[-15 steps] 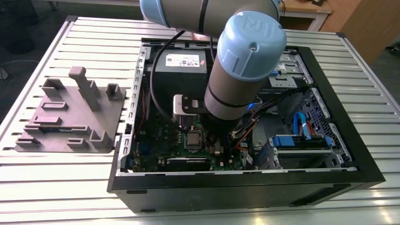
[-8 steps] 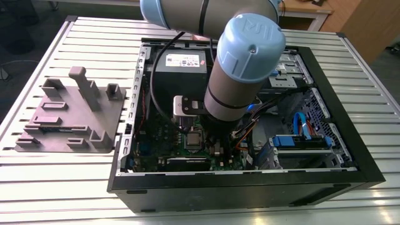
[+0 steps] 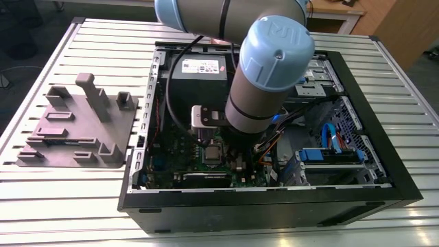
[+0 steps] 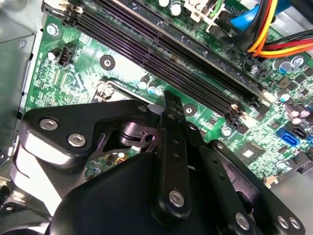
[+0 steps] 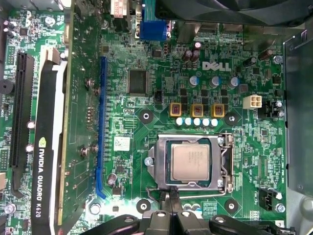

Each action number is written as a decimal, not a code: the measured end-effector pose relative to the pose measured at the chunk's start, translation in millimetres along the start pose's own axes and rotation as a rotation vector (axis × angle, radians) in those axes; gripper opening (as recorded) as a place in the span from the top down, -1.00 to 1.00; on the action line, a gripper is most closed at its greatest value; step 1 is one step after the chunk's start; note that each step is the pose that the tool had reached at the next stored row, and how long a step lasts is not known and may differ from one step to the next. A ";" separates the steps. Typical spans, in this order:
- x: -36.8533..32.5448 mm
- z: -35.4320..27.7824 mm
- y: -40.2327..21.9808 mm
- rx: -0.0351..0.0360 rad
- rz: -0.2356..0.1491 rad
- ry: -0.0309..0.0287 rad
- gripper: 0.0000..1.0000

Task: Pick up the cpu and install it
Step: 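Install the first cpu locking lever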

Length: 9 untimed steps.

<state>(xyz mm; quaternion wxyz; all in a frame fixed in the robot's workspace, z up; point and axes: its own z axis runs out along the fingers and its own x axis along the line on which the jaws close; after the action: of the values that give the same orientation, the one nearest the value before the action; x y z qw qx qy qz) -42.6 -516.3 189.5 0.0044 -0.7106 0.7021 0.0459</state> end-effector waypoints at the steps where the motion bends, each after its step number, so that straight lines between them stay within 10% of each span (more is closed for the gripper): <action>1: 0.0 0.1 -0.2 0.0000 0.000 0.0000 0.80; 9: 0.1 1.0 -1.8 0.0001 0.000 0.0000 0.80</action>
<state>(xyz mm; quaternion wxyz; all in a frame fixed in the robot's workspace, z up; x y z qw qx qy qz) -40.9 -516.3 188.4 0.0045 -0.7106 0.7020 0.0459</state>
